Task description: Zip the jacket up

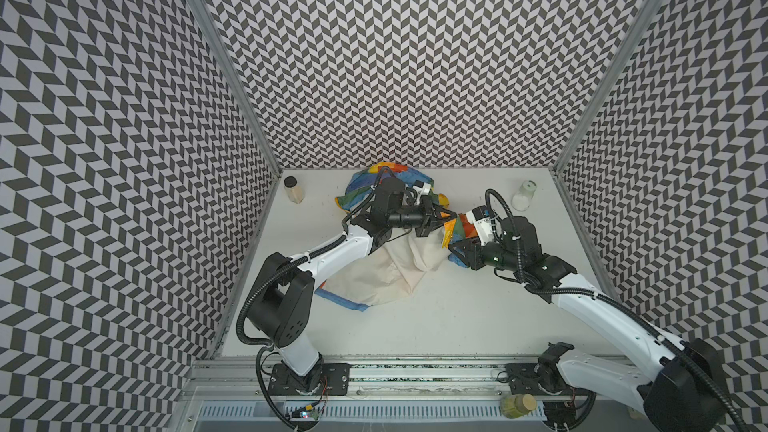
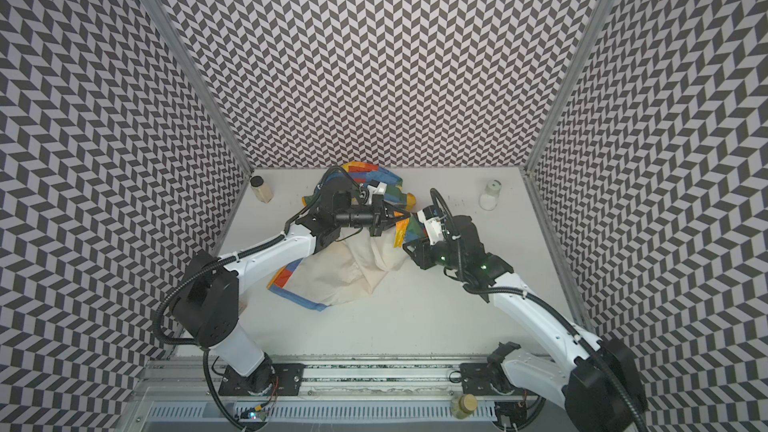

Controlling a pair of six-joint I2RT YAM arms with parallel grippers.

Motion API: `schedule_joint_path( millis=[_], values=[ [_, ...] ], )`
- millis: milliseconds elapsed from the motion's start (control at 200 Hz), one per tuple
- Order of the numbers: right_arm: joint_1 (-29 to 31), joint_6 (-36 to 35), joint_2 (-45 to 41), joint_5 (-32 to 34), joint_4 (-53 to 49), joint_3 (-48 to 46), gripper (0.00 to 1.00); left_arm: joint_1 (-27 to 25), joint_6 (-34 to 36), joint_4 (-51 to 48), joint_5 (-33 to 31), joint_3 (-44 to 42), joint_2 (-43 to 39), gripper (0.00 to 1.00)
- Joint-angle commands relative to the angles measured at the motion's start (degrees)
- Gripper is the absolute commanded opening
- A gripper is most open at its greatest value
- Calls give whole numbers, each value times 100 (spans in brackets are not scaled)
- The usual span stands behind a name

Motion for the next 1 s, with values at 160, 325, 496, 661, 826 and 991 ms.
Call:
schedule_joint_path(
  millis=[160, 325, 496, 661, 826, 991],
  values=[
    [49, -263, -82, 61, 616, -2, 27, -1, -57, 198, 140, 220, -95, 0],
    [83, -332, -75, 51, 632, -55, 30, -1, -68, 211, 130, 233, -95, 0],
    [149, -350, -100, 112, 758, -113, 30, -1, -85, 212, 135, 227, -97, 0],
    [175, -408, 19, 103, 755, -3, 24, -1, -95, 220, 129, 208, -120, 0],
    [185, -429, 97, 135, 760, 81, 20, -8, -103, 229, 129, 207, -117, 0],
    [180, -440, 95, 265, 741, 146, 16, -10, -112, 238, 121, 216, -115, 0]
  ],
)
